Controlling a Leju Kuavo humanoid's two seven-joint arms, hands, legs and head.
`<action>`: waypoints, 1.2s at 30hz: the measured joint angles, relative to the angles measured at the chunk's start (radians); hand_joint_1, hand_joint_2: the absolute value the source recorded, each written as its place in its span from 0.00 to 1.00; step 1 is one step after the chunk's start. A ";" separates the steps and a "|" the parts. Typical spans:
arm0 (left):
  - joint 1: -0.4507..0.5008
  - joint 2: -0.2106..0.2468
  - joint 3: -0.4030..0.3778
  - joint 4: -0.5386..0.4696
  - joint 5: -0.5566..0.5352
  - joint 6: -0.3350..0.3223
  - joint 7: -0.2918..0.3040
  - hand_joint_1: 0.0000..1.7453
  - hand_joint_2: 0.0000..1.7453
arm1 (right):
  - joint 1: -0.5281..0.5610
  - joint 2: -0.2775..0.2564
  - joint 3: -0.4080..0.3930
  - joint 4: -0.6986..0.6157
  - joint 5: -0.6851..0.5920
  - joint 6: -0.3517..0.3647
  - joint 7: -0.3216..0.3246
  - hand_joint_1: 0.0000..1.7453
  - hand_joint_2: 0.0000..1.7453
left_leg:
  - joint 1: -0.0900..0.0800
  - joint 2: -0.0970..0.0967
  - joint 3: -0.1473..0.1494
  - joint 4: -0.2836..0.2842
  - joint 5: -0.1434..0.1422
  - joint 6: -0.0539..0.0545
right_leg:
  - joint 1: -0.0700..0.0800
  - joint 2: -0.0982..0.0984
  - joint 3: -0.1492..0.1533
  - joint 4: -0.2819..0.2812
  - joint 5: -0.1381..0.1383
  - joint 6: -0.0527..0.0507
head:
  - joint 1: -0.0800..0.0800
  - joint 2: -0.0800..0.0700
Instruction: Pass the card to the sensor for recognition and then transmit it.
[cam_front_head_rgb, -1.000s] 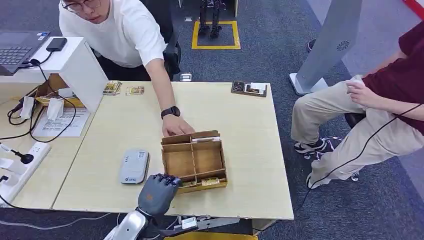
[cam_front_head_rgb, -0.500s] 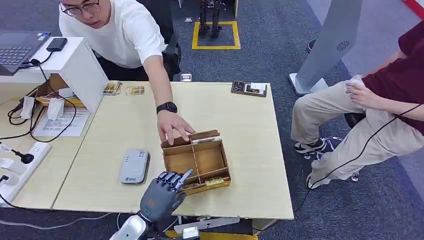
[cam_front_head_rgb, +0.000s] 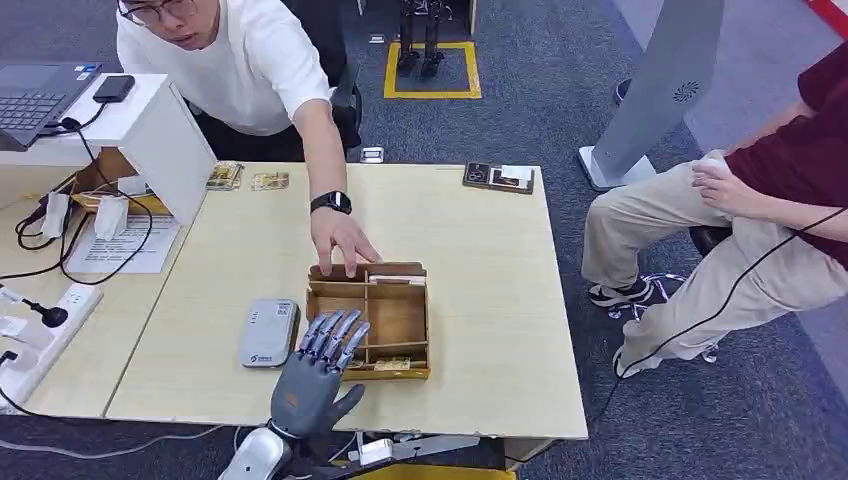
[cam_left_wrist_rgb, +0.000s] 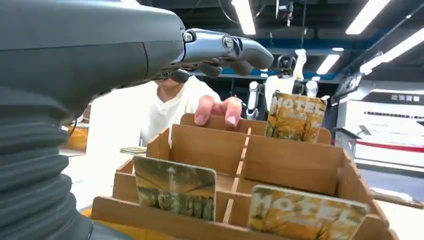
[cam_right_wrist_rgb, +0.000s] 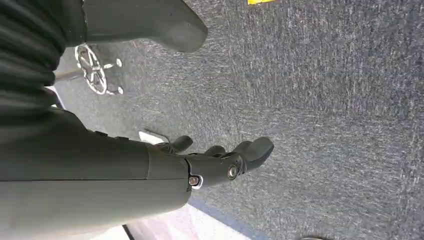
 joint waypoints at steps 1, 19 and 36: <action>0.002 -0.006 0.008 -0.003 -0.001 0.000 -0.001 0.00 1.00 | 0.001 0.000 0.000 0.000 -0.001 0.000 0.000 0.00 1.00 | 0.000 0.000 0.000 0.000 0.000 0.000 | 0.000 0.000 0.000 0.000 0.000 0.000 | 0.000 0.000; 0.011 -0.018 0.036 -0.010 -0.078 0.000 0.149 0.00 1.00 | 0.005 0.000 0.000 0.000 -0.006 0.000 -0.010 0.00 1.00 | 0.000 0.000 0.000 0.000 0.000 0.000 | 0.000 0.000 0.000 0.000 0.000 0.000 | 0.000 0.000; -0.034 0.070 -0.118 -0.008 -0.096 0.000 0.367 0.00 1.00 | 0.004 0.000 0.000 0.000 -0.002 0.002 -0.009 0.00 1.00 | 0.000 0.000 0.000 0.000 0.000 0.000 | 0.000 0.000 0.000 0.000 0.000 0.000 | -0.001 0.000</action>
